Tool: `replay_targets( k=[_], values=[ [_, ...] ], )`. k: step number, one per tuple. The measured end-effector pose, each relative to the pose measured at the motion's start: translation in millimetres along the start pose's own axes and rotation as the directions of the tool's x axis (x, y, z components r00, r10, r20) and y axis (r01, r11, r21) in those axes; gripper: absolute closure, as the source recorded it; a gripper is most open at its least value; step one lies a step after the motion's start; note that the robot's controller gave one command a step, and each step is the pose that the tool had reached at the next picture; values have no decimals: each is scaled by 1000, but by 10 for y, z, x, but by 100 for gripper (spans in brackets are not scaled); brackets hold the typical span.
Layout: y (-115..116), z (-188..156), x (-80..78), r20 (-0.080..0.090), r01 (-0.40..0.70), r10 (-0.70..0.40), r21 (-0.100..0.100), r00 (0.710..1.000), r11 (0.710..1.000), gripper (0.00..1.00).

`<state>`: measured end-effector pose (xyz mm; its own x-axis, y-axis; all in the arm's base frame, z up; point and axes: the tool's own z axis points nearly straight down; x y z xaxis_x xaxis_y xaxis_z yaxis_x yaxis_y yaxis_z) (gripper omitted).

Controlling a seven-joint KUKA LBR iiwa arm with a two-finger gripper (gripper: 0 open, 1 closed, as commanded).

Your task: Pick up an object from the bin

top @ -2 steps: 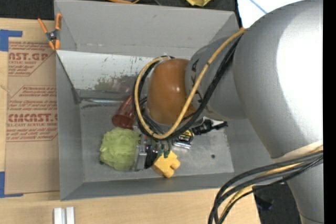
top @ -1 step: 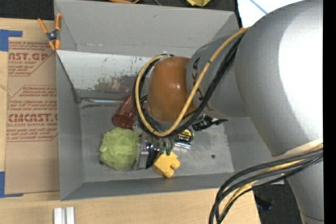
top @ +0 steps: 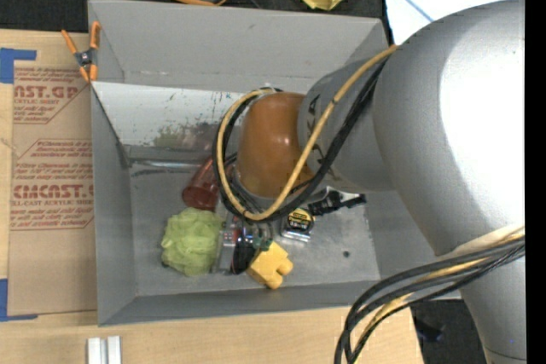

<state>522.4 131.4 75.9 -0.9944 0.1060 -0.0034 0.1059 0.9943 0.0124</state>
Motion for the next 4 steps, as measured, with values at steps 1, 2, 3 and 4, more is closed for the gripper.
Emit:
replay_targets(
  k=[1, 2, 3, 4],
  values=[
    [86, 41, -130, -1, 46, -46, 3, 999, 999, 100],
    [85, 42, -129, -2, 46, -46, 3, 999, 999, 100],
    [-60, -936, 12, 1, 81, -81, 3, 997, 997, 100],
    [-107, 84, -207, -14, 23, -22, 6, 1000, 1000, 100]
  ],
)
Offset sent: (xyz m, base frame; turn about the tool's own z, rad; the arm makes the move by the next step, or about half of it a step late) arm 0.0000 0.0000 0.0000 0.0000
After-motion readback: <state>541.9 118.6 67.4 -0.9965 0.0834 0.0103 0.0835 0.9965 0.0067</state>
